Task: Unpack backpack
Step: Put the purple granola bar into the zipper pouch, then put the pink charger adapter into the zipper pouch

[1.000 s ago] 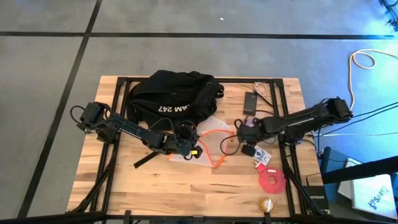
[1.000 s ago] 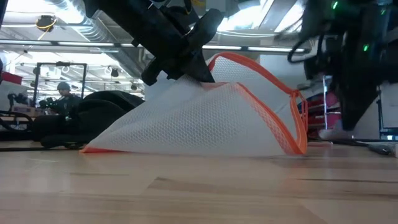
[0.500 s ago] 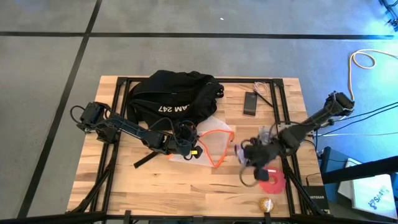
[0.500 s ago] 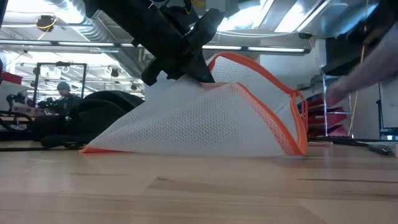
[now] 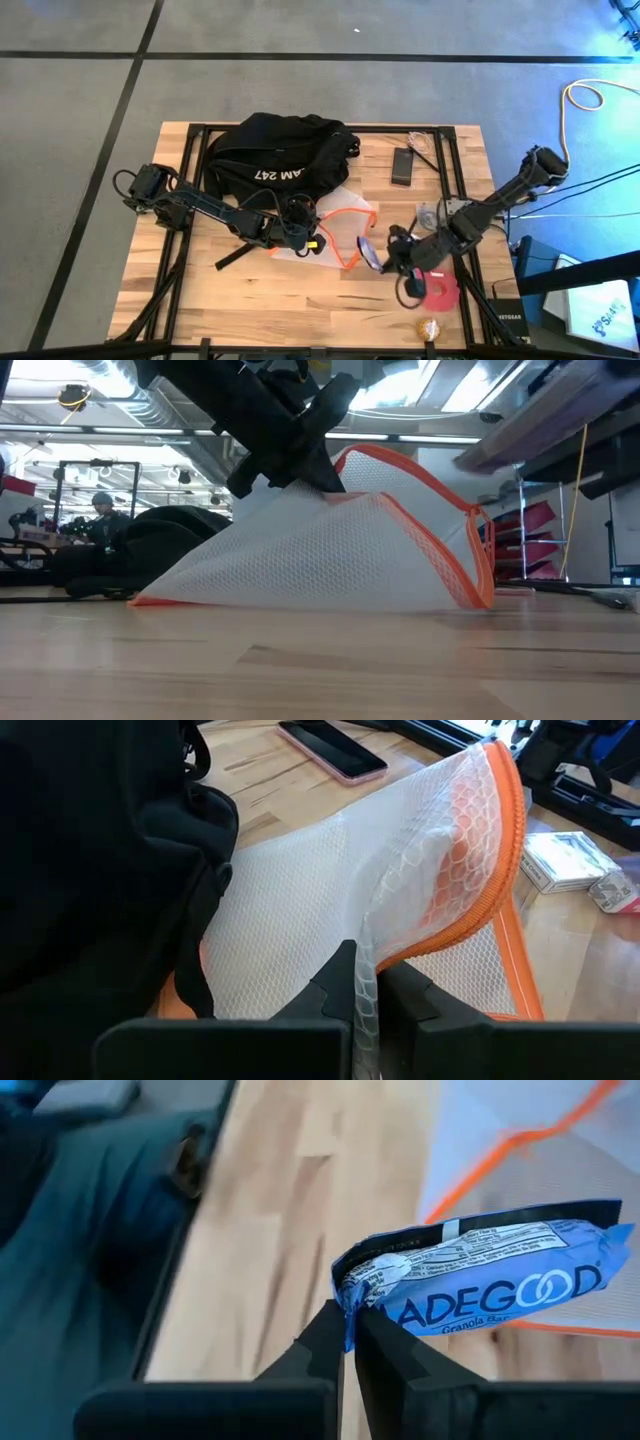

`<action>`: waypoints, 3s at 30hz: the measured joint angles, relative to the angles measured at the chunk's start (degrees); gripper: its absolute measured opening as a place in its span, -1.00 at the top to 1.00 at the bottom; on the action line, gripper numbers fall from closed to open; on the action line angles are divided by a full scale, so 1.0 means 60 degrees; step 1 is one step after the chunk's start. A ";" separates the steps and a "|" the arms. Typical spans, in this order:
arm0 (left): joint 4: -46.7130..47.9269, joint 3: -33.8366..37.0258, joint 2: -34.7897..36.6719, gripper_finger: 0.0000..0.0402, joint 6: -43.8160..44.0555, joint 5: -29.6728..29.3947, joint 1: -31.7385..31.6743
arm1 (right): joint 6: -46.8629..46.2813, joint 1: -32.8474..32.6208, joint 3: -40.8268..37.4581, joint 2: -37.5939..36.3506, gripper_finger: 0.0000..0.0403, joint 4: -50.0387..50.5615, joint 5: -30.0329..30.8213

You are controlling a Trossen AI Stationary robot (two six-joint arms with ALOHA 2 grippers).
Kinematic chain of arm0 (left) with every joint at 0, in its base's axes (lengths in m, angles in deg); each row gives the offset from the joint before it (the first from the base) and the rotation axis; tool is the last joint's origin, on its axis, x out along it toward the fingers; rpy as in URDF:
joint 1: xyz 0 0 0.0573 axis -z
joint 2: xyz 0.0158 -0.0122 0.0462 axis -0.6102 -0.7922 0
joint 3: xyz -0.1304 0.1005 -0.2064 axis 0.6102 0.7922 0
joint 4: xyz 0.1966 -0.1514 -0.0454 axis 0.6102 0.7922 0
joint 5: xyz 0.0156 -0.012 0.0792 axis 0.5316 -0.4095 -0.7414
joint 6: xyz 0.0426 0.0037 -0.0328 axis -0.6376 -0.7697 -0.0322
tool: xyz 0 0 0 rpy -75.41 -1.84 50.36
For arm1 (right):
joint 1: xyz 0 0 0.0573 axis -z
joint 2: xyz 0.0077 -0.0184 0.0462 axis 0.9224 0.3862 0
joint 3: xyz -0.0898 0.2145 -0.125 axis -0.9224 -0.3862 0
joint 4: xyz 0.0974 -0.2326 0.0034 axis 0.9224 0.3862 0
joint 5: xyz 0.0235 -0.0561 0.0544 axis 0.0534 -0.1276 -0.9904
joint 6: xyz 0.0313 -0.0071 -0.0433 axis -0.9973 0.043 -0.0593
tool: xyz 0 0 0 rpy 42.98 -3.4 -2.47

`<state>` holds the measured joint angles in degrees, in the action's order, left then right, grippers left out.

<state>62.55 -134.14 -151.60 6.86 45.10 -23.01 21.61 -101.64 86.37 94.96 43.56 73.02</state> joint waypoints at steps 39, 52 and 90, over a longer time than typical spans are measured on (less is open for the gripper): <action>0.0004 0.0000 -0.0004 1.00 -0.0007 0.0000 0.0000 | 0.0327 0.3048 -0.0132 0.3318 0.13 -0.3347 0.0293; 0.0007 0.0000 -0.0004 1.00 -0.0007 0.0000 0.0000 | 0.0911 0.1901 -0.0157 0.3283 0.22 -0.2124 -0.0486; 0.0004 0.0000 -0.0011 1.00 0.0025 0.0000 0.0000 | -0.7909 -0.0763 0.0910 0.2462 0.26 0.6586 -0.1493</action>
<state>62.57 -134.14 -151.67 7.02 45.10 -23.01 -25.84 -106.22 91.83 109.74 83.08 64.07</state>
